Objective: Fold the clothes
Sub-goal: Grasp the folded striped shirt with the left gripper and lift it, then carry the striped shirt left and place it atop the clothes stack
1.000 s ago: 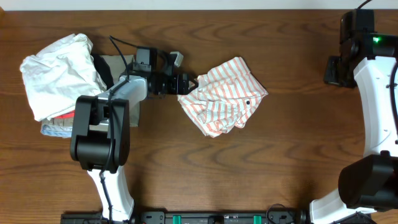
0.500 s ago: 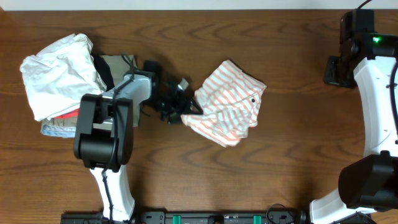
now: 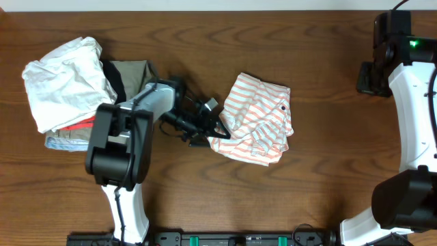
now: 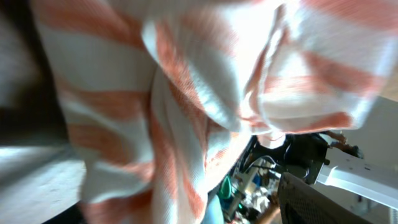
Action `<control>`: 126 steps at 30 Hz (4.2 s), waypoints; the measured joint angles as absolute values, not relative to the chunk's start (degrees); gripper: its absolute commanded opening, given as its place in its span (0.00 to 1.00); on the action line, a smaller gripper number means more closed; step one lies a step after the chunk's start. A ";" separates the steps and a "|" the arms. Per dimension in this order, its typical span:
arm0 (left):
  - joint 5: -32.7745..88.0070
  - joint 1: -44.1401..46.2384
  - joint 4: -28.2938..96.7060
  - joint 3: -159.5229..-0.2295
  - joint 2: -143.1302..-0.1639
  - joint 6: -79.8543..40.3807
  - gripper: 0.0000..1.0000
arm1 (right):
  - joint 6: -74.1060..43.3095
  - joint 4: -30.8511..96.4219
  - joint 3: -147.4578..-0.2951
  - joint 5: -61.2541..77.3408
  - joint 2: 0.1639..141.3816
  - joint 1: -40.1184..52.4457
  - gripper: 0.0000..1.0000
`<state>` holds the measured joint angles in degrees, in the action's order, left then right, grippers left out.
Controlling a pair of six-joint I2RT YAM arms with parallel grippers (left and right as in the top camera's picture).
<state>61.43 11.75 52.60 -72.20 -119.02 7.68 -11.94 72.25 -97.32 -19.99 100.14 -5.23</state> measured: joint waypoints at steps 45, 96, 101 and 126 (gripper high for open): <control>55.55 16.88 17.47 -71.96 -119.48 2.87 0.98 | -11.94 72.58 -97.32 -19.94 100.12 -5.67 0.02; 48.25 18.57 29.30 -71.99 -115.98 -1.34 0.06 | -11.25 73.45 -97.32 -16.32 100.14 -5.67 0.01; 34.96 11.88 42.59 -75.53 -107.59 1.56 0.06 | -11.05 73.49 -97.32 -16.27 100.14 -5.67 0.01; 11.29 -8.69 53.45 -99.24 -102.19 11.46 0.06 | -10.22 73.52 -97.32 -16.27 100.14 -5.67 0.01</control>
